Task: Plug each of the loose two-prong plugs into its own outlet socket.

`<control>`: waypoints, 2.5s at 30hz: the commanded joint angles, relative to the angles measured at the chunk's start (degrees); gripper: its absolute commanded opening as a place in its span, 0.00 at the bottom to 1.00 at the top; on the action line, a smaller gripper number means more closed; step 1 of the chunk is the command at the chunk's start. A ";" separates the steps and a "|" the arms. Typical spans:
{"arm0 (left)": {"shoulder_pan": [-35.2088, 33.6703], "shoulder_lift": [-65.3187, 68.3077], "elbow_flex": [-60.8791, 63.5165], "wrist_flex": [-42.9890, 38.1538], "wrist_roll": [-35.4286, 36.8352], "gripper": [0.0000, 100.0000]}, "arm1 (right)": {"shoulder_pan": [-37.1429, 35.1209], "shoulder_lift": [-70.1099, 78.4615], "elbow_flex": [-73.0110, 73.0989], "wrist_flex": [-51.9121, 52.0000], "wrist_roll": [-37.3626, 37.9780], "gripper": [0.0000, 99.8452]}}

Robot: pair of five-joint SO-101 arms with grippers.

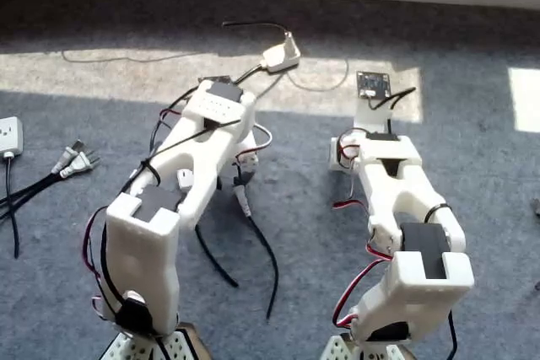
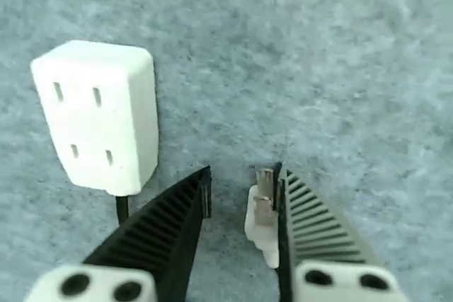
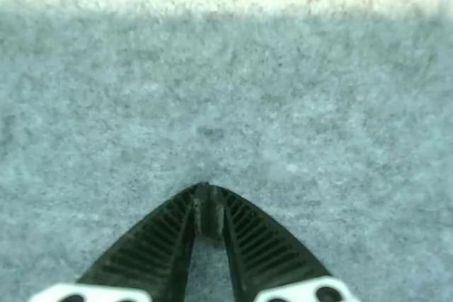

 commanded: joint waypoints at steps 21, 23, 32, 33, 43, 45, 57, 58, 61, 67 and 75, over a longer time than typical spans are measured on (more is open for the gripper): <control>2.15 4.53 -1.19 -0.62 0.79 0.12 | -0.04 0.13 -2.77 0.13 0.53 0.01; 2.15 4.88 -2.15 -0.35 0.79 0.05 | -0.04 0.13 -2.77 0.13 0.53 0.01; 2.15 4.70 -2.51 -0.26 0.70 0.01 | -0.04 0.13 -2.77 0.04 0.53 0.01; 2.07 4.44 -2.59 -0.26 0.62 0.01 | -0.04 0.13 -2.77 0.04 0.53 0.01; -2.51 4.97 -19.47 -0.70 -16.00 0.01 | -0.04 0.13 -2.77 0.04 0.53 0.01; -2.42 5.05 -21.85 -0.70 -20.57 0.01 | -0.04 0.13 -2.77 0.04 0.53 0.01; -0.13 15.69 -26.59 -0.26 -43.96 0.02 | -0.04 0.13 -2.77 0.04 0.53 0.01; 0.04 17.80 -28.18 -0.18 -44.31 0.03 | -0.04 0.13 -2.77 -0.04 0.53 0.01; 0.04 22.46 -35.03 3.96 -44.31 0.10 | -0.04 0.13 -2.77 -0.04 0.53 0.01; 0.13 26.07 -48.84 13.71 -44.13 0.14 | -0.04 0.13 -2.77 -0.04 0.53 0.01; -0.31 26.07 -54.55 16.97 -41.14 0.14 | -0.04 0.13 -2.86 -0.04 0.53 0.01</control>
